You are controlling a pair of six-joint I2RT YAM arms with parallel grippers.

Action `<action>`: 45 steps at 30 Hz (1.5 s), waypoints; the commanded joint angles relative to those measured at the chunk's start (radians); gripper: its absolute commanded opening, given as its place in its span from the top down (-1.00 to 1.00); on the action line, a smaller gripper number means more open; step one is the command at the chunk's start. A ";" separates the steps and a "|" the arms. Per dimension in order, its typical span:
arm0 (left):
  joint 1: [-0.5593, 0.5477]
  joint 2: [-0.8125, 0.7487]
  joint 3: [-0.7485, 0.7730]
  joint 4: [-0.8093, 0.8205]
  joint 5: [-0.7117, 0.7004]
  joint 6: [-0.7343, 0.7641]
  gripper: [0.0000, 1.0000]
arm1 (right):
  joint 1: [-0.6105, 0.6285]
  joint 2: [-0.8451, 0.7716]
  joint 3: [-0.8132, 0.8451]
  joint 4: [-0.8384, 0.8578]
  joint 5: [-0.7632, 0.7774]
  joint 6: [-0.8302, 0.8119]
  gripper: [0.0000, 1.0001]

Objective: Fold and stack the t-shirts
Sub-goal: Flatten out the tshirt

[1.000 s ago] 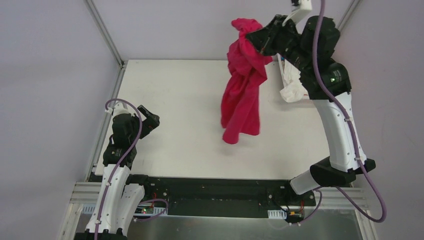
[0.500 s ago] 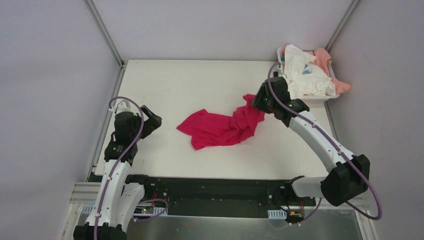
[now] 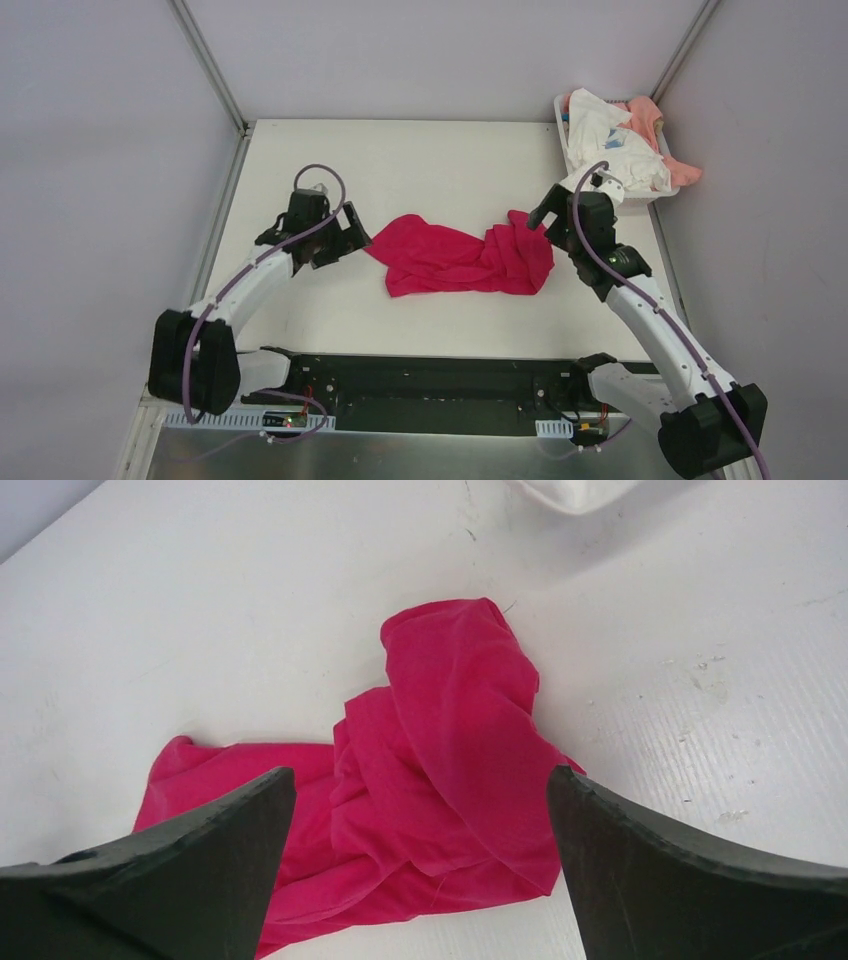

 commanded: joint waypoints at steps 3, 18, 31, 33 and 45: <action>-0.050 0.278 0.190 0.045 -0.076 0.006 -0.99 | 0.003 -0.034 -0.095 0.109 -0.028 -0.069 -0.99; -0.155 0.616 0.317 0.044 -0.006 -0.010 0.14 | 0.002 0.054 -0.081 0.106 0.049 -0.100 -0.99; -0.177 0.500 0.269 0.045 -0.194 -0.001 1.00 | 0.054 0.368 0.181 -0.003 -0.071 -0.389 -0.92; -0.178 0.492 0.260 0.045 -0.194 -0.002 1.00 | 0.065 0.451 0.261 -0.061 -0.035 -0.417 -0.83; -0.178 0.468 0.245 0.045 -0.198 0.002 1.00 | 0.069 0.730 0.456 -0.294 0.026 -0.316 -0.23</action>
